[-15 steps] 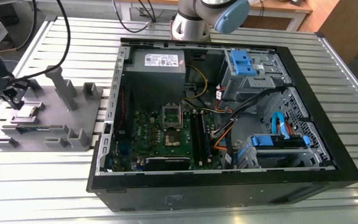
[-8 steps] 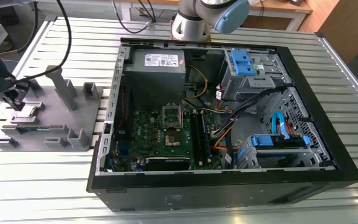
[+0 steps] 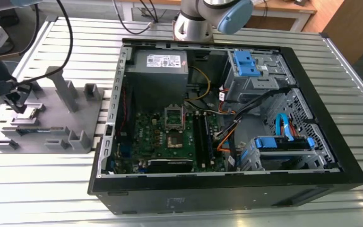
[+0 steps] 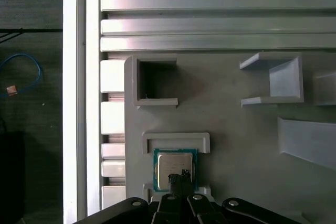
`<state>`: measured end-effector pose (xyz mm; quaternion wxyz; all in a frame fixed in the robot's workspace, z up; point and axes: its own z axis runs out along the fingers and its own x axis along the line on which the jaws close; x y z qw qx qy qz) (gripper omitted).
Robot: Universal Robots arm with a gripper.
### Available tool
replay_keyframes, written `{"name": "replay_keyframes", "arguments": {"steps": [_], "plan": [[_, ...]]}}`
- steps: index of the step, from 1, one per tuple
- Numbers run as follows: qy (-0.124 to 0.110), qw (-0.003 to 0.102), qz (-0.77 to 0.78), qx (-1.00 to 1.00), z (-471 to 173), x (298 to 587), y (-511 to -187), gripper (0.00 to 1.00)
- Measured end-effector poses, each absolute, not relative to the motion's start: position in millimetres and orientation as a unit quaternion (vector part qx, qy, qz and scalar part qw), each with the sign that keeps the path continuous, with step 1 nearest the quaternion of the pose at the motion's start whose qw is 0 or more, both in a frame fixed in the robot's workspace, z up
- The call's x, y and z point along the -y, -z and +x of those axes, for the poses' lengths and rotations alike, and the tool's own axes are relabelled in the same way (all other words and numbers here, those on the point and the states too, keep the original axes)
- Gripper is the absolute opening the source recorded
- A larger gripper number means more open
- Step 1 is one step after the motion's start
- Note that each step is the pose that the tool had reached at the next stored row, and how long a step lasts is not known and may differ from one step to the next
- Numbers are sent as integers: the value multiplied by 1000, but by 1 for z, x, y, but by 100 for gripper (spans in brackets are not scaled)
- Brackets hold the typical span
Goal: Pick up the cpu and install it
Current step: 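Pick up the cpu and move it towards the insertion slot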
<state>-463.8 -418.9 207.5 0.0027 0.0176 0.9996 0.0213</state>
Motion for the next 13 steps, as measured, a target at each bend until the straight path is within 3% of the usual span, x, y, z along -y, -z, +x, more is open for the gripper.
{"name": "replay_keyframes", "arguments": {"steps": [13], "plan": [[-21,3,17,-1000,-464,415,-202,11]]}}
